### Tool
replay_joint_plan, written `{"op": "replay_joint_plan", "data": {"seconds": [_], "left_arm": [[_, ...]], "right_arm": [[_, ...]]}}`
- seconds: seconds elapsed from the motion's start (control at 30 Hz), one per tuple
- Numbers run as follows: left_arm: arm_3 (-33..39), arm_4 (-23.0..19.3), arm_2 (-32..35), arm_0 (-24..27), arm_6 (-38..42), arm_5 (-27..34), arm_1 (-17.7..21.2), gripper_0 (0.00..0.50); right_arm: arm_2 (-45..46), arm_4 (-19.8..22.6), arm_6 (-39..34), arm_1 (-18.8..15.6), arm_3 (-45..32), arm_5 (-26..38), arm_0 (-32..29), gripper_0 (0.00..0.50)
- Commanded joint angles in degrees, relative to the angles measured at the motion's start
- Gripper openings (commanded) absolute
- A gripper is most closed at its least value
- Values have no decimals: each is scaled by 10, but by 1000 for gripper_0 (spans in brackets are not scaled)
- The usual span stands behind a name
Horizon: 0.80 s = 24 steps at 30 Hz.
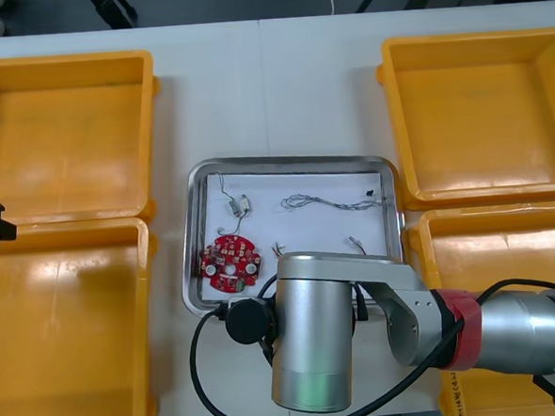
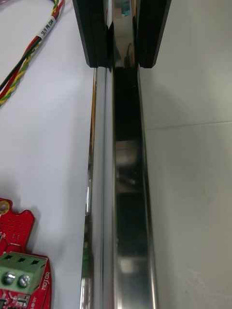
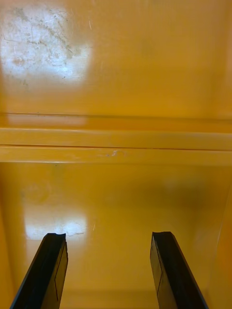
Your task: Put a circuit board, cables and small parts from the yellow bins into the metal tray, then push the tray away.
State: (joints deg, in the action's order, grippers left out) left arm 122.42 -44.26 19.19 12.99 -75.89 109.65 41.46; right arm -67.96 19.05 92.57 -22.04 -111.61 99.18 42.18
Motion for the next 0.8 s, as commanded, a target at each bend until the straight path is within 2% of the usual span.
{"op": "replay_joint_plan", "data": {"seconds": [0.03, 0.4, 0.8], "left_arm": [[19, -4, 17, -9, -60, 4, 27, 500], [19, -4, 17, -9, -60, 4, 27, 500], [19, -4, 17, -9, -60, 4, 27, 500]], "right_arm": [[-8, -7, 33, 11, 6, -9, 14, 0], [-8, -24, 44, 10, 6, -7, 17, 0], [10, -20, 55, 10, 6, -1, 30, 0]]}}
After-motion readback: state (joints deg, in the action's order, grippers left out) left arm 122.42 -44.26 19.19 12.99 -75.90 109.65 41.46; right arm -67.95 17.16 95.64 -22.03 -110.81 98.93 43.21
